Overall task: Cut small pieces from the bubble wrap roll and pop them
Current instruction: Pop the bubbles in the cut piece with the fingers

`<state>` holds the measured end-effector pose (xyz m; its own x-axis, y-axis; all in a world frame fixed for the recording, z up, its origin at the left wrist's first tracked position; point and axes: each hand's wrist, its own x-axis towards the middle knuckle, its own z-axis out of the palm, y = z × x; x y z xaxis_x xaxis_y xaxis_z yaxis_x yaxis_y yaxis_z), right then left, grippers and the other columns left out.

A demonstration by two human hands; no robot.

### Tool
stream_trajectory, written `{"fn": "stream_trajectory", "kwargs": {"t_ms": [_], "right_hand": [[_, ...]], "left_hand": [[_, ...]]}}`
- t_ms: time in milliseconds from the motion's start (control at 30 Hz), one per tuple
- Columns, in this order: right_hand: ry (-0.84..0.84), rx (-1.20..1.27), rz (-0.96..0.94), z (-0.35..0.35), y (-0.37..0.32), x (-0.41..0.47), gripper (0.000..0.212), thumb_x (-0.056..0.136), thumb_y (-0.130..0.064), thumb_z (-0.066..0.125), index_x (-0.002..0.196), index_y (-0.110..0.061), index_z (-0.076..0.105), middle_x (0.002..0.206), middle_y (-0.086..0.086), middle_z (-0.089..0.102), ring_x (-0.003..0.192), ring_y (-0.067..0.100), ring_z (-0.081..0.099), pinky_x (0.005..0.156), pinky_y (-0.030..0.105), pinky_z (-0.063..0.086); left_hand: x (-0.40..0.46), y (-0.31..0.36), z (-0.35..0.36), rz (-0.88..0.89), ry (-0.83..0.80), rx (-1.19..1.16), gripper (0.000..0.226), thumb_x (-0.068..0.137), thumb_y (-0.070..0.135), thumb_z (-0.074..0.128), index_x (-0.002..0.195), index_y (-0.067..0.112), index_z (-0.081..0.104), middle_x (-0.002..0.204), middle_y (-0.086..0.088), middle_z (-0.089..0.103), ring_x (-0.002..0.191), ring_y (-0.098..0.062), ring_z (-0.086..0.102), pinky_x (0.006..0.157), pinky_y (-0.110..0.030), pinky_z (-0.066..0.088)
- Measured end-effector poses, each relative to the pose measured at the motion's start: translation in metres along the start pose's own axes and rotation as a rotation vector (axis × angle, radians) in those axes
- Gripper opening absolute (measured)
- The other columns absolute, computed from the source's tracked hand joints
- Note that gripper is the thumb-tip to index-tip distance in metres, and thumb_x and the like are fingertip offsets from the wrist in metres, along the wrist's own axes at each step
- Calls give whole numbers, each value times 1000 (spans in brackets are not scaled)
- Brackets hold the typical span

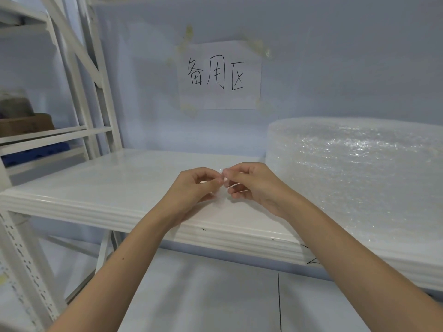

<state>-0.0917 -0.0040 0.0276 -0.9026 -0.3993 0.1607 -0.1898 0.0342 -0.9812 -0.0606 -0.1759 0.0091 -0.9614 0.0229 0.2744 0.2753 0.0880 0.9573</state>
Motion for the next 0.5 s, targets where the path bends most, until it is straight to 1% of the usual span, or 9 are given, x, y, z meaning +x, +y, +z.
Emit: {"fn": "stream_trajectory", "kwargs": {"t_ms": [67, 100, 167, 233, 300, 367, 433, 500], "right_hand": [[3, -38, 4, 1, -1, 1, 28, 89, -29, 69, 101, -4, 72, 87, 5, 66, 72, 18, 64, 72, 30, 57], [3, -40, 4, 1, -1, 2, 28, 89, -30, 69, 100, -5, 72, 89, 7, 67, 73, 19, 65, 73, 30, 57], [6, -24, 1, 1, -1, 4, 26, 89, -26, 68, 101, -3, 72, 94, 13, 70, 76, 20, 66, 73, 30, 57], [15, -7, -2, 1, -1, 4, 20, 90, -19, 67, 101, -4, 71, 93, 12, 72, 76, 20, 65, 73, 29, 56], [22, 30, -9, 1, -1, 5, 14, 90, -15, 67, 99, -5, 71, 88, 9, 72, 75, 20, 65, 72, 28, 57], [39, 76, -15, 1, -2, 6, 11, 89, -14, 67, 97, -6, 71, 83, 6, 70, 68, 16, 64, 67, 24, 58], [60, 117, -22, 0, -2, 7, 11, 89, -13, 68, 97, -5, 70, 82, 6, 68, 67, 15, 64, 64, 23, 58], [69, 144, -33, -1, -2, 8, 10, 89, -12, 68, 96, -5, 71, 82, 6, 68, 68, 15, 65, 66, 23, 58]], "left_hand": [[1, -1, 0, -16, -3, -2, 15, 91, 12, 66, 94, -2, 71, 89, -8, 69, 78, -16, 65, 83, -31, 58], [1, -1, 0, -20, -7, -1, 17, 91, 12, 65, 95, -4, 70, 90, -10, 68, 79, -17, 65, 85, -32, 57], [1, -1, 0, -25, -16, 0, 19, 92, 12, 65, 96, -6, 68, 90, -12, 66, 78, -18, 64, 82, -29, 57], [1, -1, 1, -32, -23, -11, 18, 92, 11, 65, 95, -6, 68, 89, -13, 66, 77, -17, 64, 80, -27, 56], [2, -2, 0, -36, -29, -30, 19, 91, 13, 66, 94, -6, 68, 89, -14, 65, 80, -18, 62, 87, -34, 55], [1, -2, -1, -41, -27, -45, 16, 89, 11, 68, 93, -4, 68, 91, -17, 64, 84, -23, 61, 92, -40, 53], [0, -2, -1, -36, -17, -47, 6, 88, 6, 67, 91, 1, 69, 91, -18, 63, 85, -24, 61, 90, -39, 54], [0, -1, 0, -31, -12, -44, 5, 87, 5, 68, 92, 6, 67, 88, -18, 64, 81, -25, 61, 82, -34, 55]]}}
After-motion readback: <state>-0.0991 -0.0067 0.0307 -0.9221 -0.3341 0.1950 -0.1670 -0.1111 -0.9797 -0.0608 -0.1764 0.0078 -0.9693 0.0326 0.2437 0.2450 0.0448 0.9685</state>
